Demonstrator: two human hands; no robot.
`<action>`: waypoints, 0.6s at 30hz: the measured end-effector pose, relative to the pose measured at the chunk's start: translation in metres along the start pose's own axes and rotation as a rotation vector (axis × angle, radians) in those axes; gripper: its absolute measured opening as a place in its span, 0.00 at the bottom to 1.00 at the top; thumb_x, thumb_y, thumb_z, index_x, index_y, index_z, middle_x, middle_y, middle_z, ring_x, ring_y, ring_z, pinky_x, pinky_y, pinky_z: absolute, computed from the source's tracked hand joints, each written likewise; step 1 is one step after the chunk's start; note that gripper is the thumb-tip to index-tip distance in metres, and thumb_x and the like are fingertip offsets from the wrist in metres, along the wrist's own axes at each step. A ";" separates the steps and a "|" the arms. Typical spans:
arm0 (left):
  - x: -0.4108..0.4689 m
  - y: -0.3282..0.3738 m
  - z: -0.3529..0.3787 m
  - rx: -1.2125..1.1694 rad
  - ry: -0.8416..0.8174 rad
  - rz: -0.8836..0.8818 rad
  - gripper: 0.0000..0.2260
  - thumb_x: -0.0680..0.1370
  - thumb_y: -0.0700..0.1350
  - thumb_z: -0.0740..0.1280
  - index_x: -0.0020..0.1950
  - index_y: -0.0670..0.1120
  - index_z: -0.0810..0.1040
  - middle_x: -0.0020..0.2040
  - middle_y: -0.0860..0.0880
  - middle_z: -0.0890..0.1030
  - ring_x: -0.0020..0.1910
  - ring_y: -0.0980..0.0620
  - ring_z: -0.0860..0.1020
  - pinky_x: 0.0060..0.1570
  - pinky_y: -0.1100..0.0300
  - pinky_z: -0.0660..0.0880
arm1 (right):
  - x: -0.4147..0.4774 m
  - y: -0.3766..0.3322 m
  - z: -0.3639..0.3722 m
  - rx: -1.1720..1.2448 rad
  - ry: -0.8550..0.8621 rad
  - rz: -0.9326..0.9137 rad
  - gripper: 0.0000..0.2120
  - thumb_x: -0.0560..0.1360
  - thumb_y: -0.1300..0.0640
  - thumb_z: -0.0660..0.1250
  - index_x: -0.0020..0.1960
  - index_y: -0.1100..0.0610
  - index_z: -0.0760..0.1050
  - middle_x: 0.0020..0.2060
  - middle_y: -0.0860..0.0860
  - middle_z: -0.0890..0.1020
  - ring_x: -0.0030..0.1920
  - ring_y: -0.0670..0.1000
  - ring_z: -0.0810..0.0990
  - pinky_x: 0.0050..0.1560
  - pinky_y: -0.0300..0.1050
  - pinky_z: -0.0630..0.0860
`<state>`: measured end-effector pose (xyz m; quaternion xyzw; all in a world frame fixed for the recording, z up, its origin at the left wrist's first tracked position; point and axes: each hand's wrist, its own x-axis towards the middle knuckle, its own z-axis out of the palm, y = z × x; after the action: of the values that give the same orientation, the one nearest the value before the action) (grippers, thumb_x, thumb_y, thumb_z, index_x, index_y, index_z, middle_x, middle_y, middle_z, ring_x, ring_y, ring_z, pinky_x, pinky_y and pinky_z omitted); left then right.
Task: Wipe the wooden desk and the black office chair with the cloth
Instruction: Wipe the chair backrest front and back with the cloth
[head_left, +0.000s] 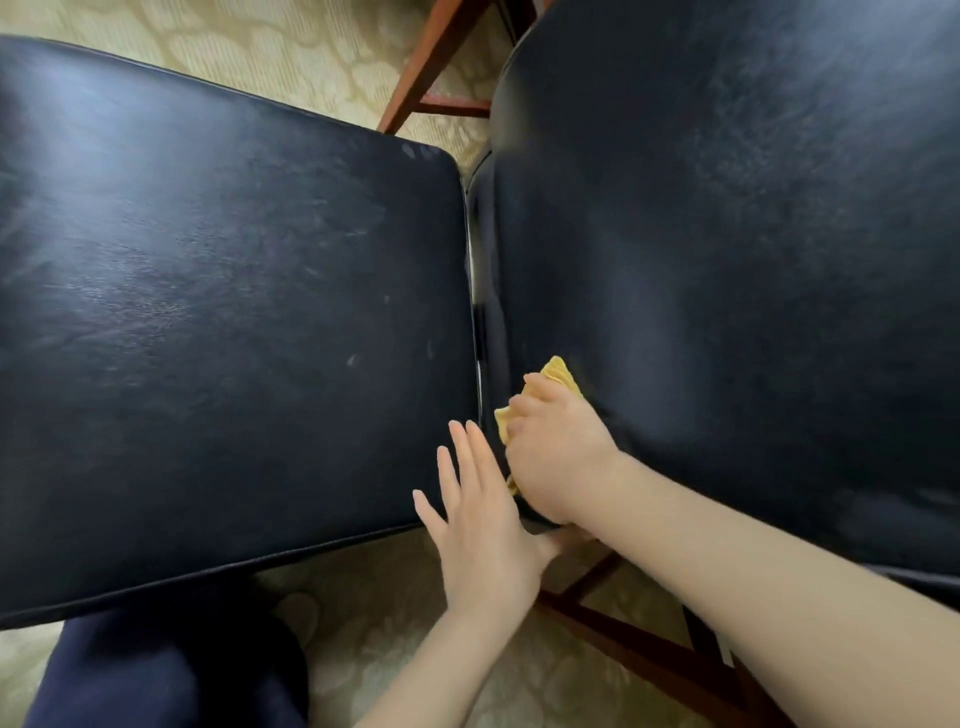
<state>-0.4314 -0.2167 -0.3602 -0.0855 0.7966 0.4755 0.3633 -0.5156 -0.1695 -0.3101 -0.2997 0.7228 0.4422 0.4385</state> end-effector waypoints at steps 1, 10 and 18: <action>-0.001 -0.001 0.002 -0.014 0.011 -0.004 0.52 0.73 0.60 0.68 0.75 0.45 0.29 0.75 0.50 0.29 0.76 0.49 0.34 0.72 0.42 0.39 | -0.012 -0.002 0.004 0.051 0.030 0.009 0.20 0.80 0.47 0.57 0.69 0.53 0.71 0.70 0.52 0.69 0.73 0.56 0.60 0.75 0.57 0.45; -0.010 0.000 0.011 -0.058 0.043 0.013 0.56 0.66 0.72 0.63 0.77 0.46 0.35 0.78 0.49 0.36 0.77 0.47 0.40 0.72 0.39 0.44 | -0.119 0.042 0.017 0.242 0.298 0.042 0.26 0.73 0.58 0.67 0.69 0.42 0.68 0.74 0.44 0.62 0.76 0.51 0.53 0.74 0.50 0.43; -0.009 0.008 0.008 -0.071 0.048 0.027 0.54 0.67 0.71 0.63 0.77 0.44 0.36 0.78 0.48 0.37 0.77 0.47 0.38 0.72 0.40 0.41 | -0.102 0.108 -0.008 0.063 0.310 0.226 0.30 0.74 0.63 0.59 0.72 0.42 0.62 0.74 0.44 0.59 0.76 0.52 0.48 0.73 0.51 0.46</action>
<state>-0.4242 -0.2078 -0.3511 -0.0993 0.7887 0.5063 0.3344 -0.5627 -0.1258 -0.1760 -0.2674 0.8243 0.4141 0.2786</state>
